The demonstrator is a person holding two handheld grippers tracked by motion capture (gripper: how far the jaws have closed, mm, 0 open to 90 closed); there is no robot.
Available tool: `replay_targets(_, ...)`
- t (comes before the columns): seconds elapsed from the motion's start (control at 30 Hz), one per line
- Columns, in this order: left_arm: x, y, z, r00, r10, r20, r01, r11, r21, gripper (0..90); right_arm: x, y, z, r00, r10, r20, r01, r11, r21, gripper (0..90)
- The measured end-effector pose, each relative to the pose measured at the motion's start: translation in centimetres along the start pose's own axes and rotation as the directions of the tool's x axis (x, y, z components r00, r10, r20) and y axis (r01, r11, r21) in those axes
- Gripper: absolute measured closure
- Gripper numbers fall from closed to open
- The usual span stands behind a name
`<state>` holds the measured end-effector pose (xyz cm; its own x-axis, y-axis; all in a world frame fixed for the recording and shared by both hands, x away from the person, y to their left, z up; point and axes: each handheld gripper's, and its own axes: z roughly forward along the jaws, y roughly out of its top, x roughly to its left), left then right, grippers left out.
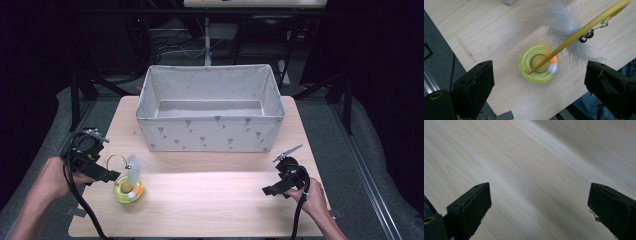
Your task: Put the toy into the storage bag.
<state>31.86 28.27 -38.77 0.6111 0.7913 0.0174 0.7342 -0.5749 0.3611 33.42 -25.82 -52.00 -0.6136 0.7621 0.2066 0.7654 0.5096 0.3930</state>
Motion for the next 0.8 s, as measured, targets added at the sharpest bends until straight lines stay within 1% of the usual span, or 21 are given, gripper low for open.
replay_targets(0.03, 0.0, 0.2, -0.3, 1.0000, 0.005, -0.006, -0.005, 1.0000, 0.003, 10.8, 0.0, 0.0, 0.0, 1.0000, 0.002, -0.002, -0.002, 1.000, -0.002, 4.7)
replay_targets(0.17, 0.1, 0.4, -0.5, 0.9999, 0.009, -0.007, -0.009, 0.9999, 0.006, 15.4, 0.0, 0.0, 0.1, 1.0000, -0.003, 0.001, 0.003, 1.000, 0.000, 4.7)
replay_targets(0.2, 0.2, 0.5, -0.6, 0.9999, 0.010, -0.007, -0.010, 0.9999, 0.007, 15.9, 0.0, 0.0, 0.1, 1.0000, 0.000, -0.004, 0.000, 1.000, -0.005, 4.8)
replay_targets(0.23, 0.3, 0.7, -0.7, 0.9999, 0.015, -0.007, -0.015, 0.9999, 0.009, 21.0, 0.0, 0.0, 0.1, 1.0000, -0.003, 0.000, 0.003, 1.000, -0.001, 4.8)
replay_targets(0.27, 0.4, 0.8, -0.8, 0.9998, 0.017, -0.003, -0.017, 0.9998, 0.009, 24.1, 0.0, 0.0, 0.1, 1.0000, -0.002, -0.005, 0.002, 1.000, -0.003, 4.8)
replay_targets(0.33, 0.4, 0.9, -0.8, 0.9998, 0.019, 0.001, -0.019, 0.9998, 0.005, 28.2, -0.1, 0.0, 0.0, 1.0000, -0.007, -0.005, 0.007, 1.000, 0.004, 4.8)
replay_targets(0.37, 0.4, 1.2, -1.0, 0.9995, 0.030, 0.007, -0.030, 0.9995, 0.009, 30.4, 0.0, 0.0, 0.1, 0.9999, -0.003, -0.010, 0.003, 1.000, -0.001, 4.8)
replay_targets(0.5, 0.6, 1.8, -1.2, 0.9992, 0.040, 0.006, -0.040, 0.9992, 0.009, 38.3, -0.1, 0.0, 0.1, 1.0000, -0.005, -0.006, 0.005, 1.000, 0.003, 4.9)
replay_targets(0.53, 0.6, 1.8, -1.2, 0.9992, 0.040, 0.006, -0.040, 0.9992, 0.009, 40.7, -0.1, 0.0, 0.0, 0.9999, -0.012, -0.002, 0.012, 1.000, 0.011, 4.9)
replay_targets(0.6, 0.5, 2.2, -1.2, 0.9987, 0.051, 0.009, -0.051, 0.9986, 0.016, 44.8, -0.1, 0.0, 0.0, 0.9999, -0.015, -0.003, 0.015, 1.000, 0.013, 4.9)
replay_targets(0.63, 0.5, 2.2, -1.2, 0.9987, 0.051, 0.009, -0.051, 0.9986, 0.016, 47.3, -0.1, 0.0, 0.0, 0.9999, -0.015, -0.003, 0.015, 1.000, 0.013, 4.9)
replay_targets(0.67, 0.5, 2.4, -1.2, 0.9982, 0.060, 0.009, -0.060, 0.9979, 0.025, 49.9, -0.1, 0.0, 0.0, 0.9999, -0.014, -0.003, 0.014, 1.000, 0.012, 4.9)
replay_targets(0.73, 0.5, 2.5, -1.2, 0.9980, 0.062, 0.009, -0.063, 0.9978, 0.021, 54.4, -0.1, 0.0, 0.0, 0.9999, -0.013, -0.003, 0.013, 1.000, 0.013, 4.9)
replay_targets(0.77, 0.4, 2.6, -1.2, 0.9971, 0.073, 0.019, -0.074, 0.9970, 0.025, 57.2, -0.1, 0.0, 0.0, 0.9999, -0.014, -0.003, 0.014, 1.000, 0.012, 4.9)
replay_targets(0.8, 0.4, 2.6, -1.2, 0.9971, 0.073, 0.019, -0.074, 0.9970, 0.025, 59.3, -0.1, 0.0, 0.0, 0.9999, -0.014, -0.003, 0.014, 1.000, 0.012, 4.9)
